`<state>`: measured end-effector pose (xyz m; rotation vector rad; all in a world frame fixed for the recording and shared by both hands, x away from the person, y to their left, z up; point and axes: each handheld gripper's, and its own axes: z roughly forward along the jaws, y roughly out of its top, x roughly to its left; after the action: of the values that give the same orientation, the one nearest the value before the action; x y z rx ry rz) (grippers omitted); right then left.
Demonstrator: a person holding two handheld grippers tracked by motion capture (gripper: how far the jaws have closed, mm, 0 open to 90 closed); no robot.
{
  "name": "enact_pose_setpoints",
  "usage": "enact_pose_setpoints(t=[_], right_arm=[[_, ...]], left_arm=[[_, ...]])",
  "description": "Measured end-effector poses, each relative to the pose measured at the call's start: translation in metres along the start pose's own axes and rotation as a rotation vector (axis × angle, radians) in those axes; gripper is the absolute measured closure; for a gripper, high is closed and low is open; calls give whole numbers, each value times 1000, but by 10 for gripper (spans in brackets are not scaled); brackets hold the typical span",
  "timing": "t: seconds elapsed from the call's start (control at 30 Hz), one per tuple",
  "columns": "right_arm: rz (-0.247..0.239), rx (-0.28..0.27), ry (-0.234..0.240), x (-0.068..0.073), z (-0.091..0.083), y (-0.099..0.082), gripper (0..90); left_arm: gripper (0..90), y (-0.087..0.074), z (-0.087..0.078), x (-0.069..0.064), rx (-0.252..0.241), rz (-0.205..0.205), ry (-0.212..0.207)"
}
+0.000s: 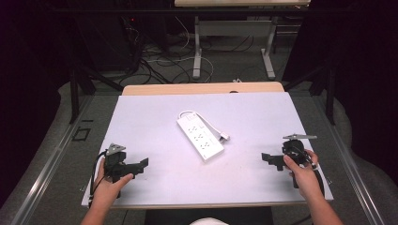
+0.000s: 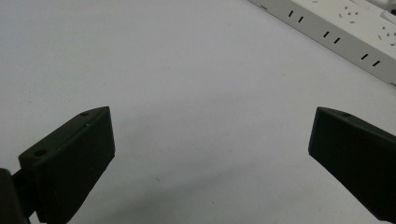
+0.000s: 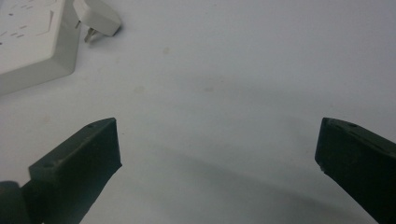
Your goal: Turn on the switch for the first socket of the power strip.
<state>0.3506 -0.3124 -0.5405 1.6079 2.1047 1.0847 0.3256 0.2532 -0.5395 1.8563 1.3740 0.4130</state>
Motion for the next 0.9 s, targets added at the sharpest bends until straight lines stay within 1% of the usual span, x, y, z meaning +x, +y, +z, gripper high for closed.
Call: enact_pose_setpoints(t=[0.03,0.17,0.23,0.33,0.37,0.43,0.5,0.53,0.73,0.8,0.9], right_arm=[[7,-2,-9,0,0,-1,0],[13,-15,-12,-4,1,-5,0],[23,-10,-14,-6,1,-6,0],[19,-23,-27,-9,1,-9,0],[31,-21,-26,-9,1,-10,0],[29,-28,-31,-12,1,-12,0],[45,-22,-37,-13,2,-14,0],[37,-22,-40,-14,2,-15,0],[56,-18,-47,-18,5,-17,0],[55,-15,-41,-18,6,-18,0],[58,-22,-49,-17,7,-18,0]], left_arm=[[2,0,0,0,0,1,1],[2,-1,0,0,-2,1,8],[2,-1,0,0,-3,0,8],[2,-1,0,0,-10,-9,-1],[2,-1,0,0,-11,-10,-3],[2,-1,-1,0,0,-8,-9],[2,-1,0,0,1,-6,-13],[2,-1,1,0,-7,-6,-8],[2,-2,2,0,2,3,-17],[2,-2,2,0,4,3,-17],[2,-2,2,0,1,-5,-18]])
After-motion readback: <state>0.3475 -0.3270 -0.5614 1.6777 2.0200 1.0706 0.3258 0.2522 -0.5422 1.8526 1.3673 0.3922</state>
